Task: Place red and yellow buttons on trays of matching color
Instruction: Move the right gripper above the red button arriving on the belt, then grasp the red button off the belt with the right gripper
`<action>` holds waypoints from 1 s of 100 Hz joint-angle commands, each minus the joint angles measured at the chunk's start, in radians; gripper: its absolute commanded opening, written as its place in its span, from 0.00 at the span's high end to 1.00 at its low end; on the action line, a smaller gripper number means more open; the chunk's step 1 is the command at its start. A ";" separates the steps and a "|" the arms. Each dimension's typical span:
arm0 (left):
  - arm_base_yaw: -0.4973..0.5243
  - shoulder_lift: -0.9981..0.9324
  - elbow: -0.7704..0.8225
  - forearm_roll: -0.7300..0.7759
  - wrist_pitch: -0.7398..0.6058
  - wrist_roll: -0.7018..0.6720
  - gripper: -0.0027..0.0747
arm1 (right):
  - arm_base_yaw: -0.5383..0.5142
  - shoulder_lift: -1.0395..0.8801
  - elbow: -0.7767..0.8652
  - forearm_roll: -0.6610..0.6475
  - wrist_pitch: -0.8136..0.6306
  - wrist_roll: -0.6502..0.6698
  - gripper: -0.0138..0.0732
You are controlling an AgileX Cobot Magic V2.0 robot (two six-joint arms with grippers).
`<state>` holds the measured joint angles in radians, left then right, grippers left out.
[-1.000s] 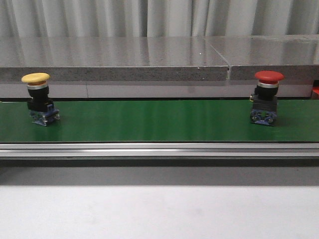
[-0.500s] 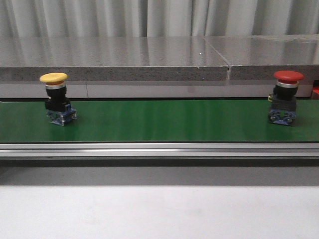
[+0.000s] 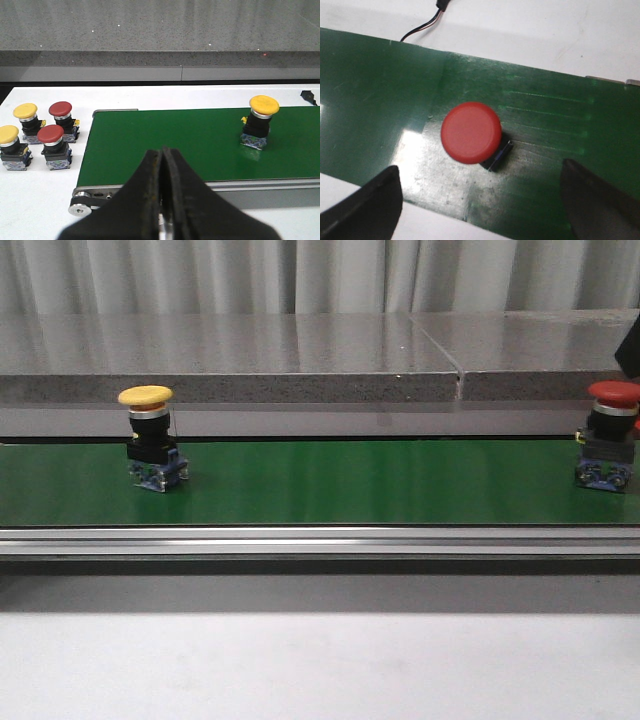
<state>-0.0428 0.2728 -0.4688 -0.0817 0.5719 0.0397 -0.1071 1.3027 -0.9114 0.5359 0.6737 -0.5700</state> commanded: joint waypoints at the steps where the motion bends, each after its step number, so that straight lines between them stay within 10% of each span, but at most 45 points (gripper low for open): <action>1: -0.009 0.009 -0.025 -0.014 -0.073 0.001 0.99 | 0.000 0.019 -0.043 0.018 -0.074 -0.017 0.11; 33: -0.009 0.009 -0.025 -0.014 -0.073 0.001 0.99 | 0.000 0.173 -0.099 0.017 -0.115 -0.026 0.14; 62: -0.009 0.009 -0.025 -0.014 -0.073 0.001 0.99 | -0.002 0.180 -0.167 0.017 -0.026 -0.025 0.70; 100: -0.009 0.009 -0.025 -0.014 -0.073 0.001 0.99 | -0.145 0.237 -0.418 0.009 -0.011 -0.025 0.71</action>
<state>-0.0428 0.2728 -0.4688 -0.0817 0.5735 0.0397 -0.2004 1.5457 -1.2419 0.5324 0.6979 -0.5839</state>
